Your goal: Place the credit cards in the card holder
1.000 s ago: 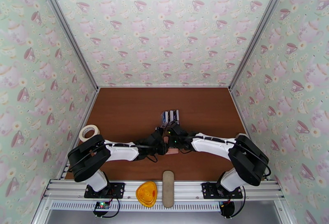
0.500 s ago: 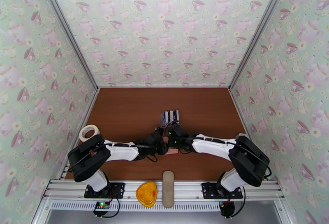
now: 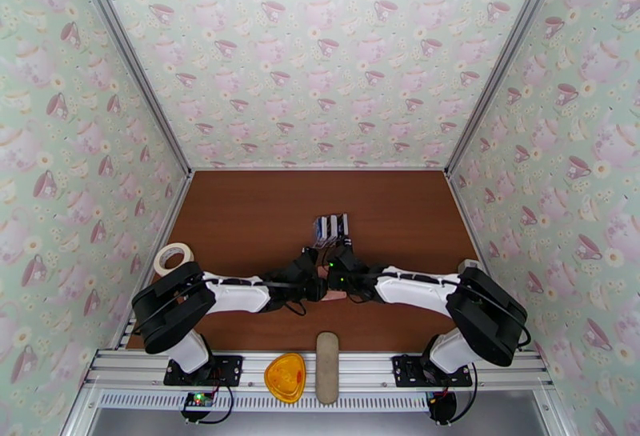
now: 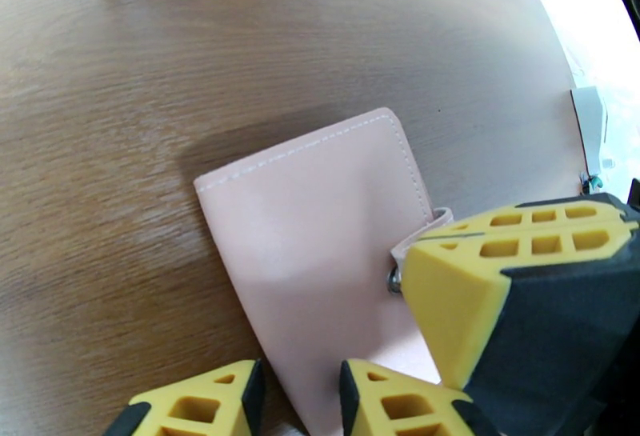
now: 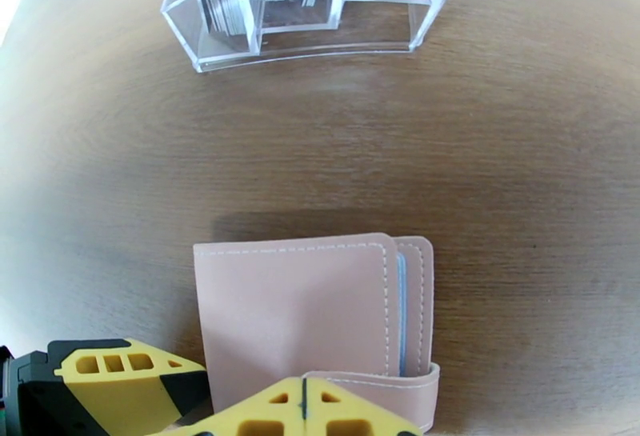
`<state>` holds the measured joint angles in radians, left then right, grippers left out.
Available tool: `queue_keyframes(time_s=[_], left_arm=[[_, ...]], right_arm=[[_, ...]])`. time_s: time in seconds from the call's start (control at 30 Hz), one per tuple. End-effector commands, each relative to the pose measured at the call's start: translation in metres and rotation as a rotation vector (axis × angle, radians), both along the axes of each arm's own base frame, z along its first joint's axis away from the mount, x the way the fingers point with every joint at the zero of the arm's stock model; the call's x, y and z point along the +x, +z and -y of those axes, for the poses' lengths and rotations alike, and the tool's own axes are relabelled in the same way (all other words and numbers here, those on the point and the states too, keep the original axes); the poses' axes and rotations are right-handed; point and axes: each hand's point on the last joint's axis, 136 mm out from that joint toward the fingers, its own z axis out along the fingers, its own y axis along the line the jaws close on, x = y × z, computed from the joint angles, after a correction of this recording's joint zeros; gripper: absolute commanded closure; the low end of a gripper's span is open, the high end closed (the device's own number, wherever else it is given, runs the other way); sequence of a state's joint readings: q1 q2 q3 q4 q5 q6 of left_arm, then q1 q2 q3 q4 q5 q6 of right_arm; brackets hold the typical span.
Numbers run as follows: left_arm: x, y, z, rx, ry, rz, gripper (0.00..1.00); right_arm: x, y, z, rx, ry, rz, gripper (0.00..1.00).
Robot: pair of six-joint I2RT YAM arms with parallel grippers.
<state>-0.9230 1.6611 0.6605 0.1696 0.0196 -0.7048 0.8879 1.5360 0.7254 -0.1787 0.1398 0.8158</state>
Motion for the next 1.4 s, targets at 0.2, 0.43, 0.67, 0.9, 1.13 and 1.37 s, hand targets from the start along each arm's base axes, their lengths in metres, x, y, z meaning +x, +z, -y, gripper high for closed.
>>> queue_keyframes(time_s=[0.2,0.43,0.67,0.9,1.13,1.37], left_arm=[[-0.010,-0.034,-0.022,0.115,0.023,-0.095,0.65],[-0.009,-0.035,-0.025,0.119,0.029,-0.096,0.65],[-0.007,-0.036,-0.029,0.122,0.042,-0.102,0.65],[-0.006,-0.039,-0.031,0.121,0.044,-0.110,0.65],[0.001,-0.040,-0.030,0.124,0.049,-0.111,0.65],[0.007,-0.044,-0.035,0.136,0.068,-0.122,0.65]], right_arm=[[-0.060,-0.061,0.025,-0.144,0.046,-0.224,1.00],[-0.071,-0.073,0.030,-0.163,0.036,-0.258,1.00],[-0.086,-0.089,0.030,-0.188,0.035,-0.300,1.00],[-0.083,-0.078,0.025,-0.167,0.035,-0.277,1.00],[-0.080,-0.064,0.010,-0.077,0.038,-0.262,0.78],[-0.080,-0.058,-0.005,0.010,0.049,-0.261,0.78]])
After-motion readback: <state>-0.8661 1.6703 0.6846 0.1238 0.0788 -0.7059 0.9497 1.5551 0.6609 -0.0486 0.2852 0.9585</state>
